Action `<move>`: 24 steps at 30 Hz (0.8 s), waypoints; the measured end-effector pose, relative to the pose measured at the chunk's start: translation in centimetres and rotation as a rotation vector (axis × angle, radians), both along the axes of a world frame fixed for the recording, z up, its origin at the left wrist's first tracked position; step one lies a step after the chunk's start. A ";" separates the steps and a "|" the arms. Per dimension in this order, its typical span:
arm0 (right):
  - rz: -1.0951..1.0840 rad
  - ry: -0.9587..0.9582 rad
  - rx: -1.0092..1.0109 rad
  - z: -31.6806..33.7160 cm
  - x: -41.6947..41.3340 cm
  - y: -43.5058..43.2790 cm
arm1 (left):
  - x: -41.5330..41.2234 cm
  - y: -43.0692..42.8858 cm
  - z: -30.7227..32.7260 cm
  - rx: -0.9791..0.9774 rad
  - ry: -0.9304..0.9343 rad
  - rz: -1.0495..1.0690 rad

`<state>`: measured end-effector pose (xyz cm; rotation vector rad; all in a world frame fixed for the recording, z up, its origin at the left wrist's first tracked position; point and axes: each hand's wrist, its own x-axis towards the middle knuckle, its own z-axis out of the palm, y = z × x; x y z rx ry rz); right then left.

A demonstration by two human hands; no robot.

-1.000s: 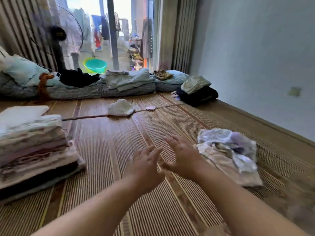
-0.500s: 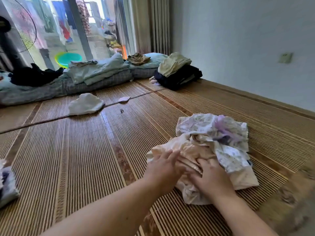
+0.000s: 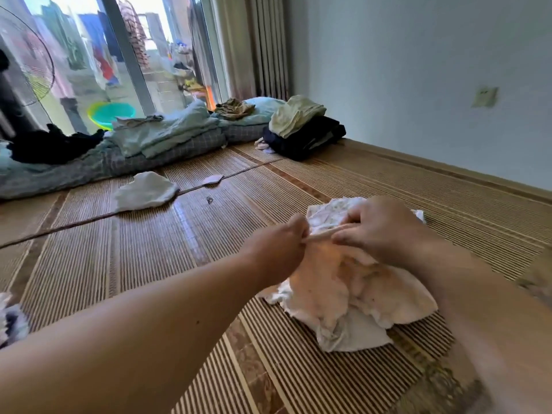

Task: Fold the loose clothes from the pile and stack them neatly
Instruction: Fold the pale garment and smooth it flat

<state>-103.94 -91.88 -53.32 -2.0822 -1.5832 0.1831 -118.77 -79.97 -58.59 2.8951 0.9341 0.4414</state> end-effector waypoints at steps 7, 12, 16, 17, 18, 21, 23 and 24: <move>0.102 -0.037 0.267 11.5 -5.0 -3.3 | -9.0 -2.9 12.0 -0.034 -0.123 0.090; 0.200 -0.032 0.340 16.8 -10.1 -5.4 | -18.3 -6.6 19.4 0.006 -0.067 0.127; 0.264 0.065 0.330 18.5 -14.4 -5.9 | -25.3 -9.0 23.1 0.119 0.013 0.229; 0.284 0.087 0.316 18.6 -15.8 -5.9 | -26.9 -9.5 23.7 0.103 0.013 0.263; 0.301 0.113 0.301 18.6 -17.1 -5.9 | -28.2 -10.1 24.1 0.079 0.016 0.296; 0.357 0.293 0.233 17.9 -20.7 -5.8 | -31.2 -11.7 24.5 0.014 0.085 0.446; 0.383 0.368 0.154 17.0 -23.2 -5.7 | -33.0 -12.5 24.0 -0.065 0.089 0.589; 0.381 0.371 0.121 16.5 -24.4 -5.7 | -33.8 -12.9 23.7 -0.132 0.074 0.665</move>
